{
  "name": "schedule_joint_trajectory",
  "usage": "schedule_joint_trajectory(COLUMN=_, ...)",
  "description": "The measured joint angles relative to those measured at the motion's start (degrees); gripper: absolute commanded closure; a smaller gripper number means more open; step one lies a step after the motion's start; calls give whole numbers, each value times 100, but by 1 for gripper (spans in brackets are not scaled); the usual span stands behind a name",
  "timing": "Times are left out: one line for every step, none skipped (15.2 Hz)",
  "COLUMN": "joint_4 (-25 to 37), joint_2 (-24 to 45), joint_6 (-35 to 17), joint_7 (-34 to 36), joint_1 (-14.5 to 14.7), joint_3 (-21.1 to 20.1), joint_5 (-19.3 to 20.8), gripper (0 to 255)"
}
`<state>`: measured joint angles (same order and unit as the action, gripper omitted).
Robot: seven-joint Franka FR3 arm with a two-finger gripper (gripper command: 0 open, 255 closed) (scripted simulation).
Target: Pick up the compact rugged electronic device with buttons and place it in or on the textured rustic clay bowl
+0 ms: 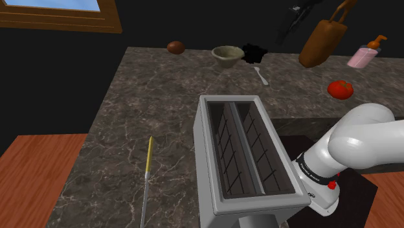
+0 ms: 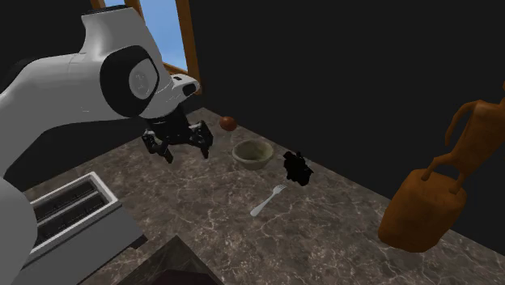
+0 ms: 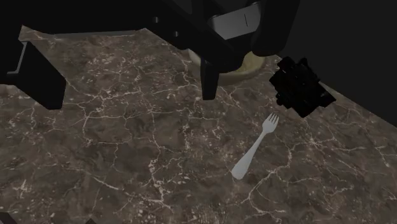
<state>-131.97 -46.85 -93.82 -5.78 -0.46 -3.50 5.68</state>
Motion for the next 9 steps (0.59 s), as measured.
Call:
schedule_joint_trajectory(joint_4=0, joint_2=0, joint_6=0, joint_7=0, joint_1=0, joint_3=0, joint_5=0, gripper=0)
schedule_joint_trajectory(joint_4=-2, joint_2=52, joint_6=-51, joint_7=-44, joint_1=-13, joint_3=44, joint_5=26, gripper=0)
schedule_joint_trajectory(joint_4=-42, joint_2=116, joint_6=-152, joint_7=-118, joint_1=-35, joint_3=120, joint_5=69, gripper=0)
schedule_joint_trajectory(joint_4=-71, joint_2=200, joint_6=-262, joint_7=-217, joint_1=-64, joint_3=220, joint_5=125, gripper=0)
schedule_joint_trajectory(joint_4=-67, joint_2=326, joint_6=-381, joint_7=-308, joint_1=-92, joint_3=311, joint_5=175, gripper=0)
schedule_joint_trajectory(joint_4=-93, joint_2=407, joint_6=-486, joint_7=-399, joint_1=-117, joint_3=401, joint_5=223, gripper=0)
schedule_joint_trajectory(joint_4=-76, joint_2=561, joint_6=-620, joint_7=-469, joint_1=-137, joint_3=476, joint_5=261, gripper=0)
schedule_joint_trajectory(joint_4=-64, joint_2=722, joint_6=-764, joint_7=-561, joint_1=-163, joint_3=570, joint_5=307, gripper=0)
schedule_joint_trajectory(joint_4=-21, joint_2=869, joint_6=-871, joint_7=-681, joint_1=-198, joint_3=686, joint_5=358, gripper=0)
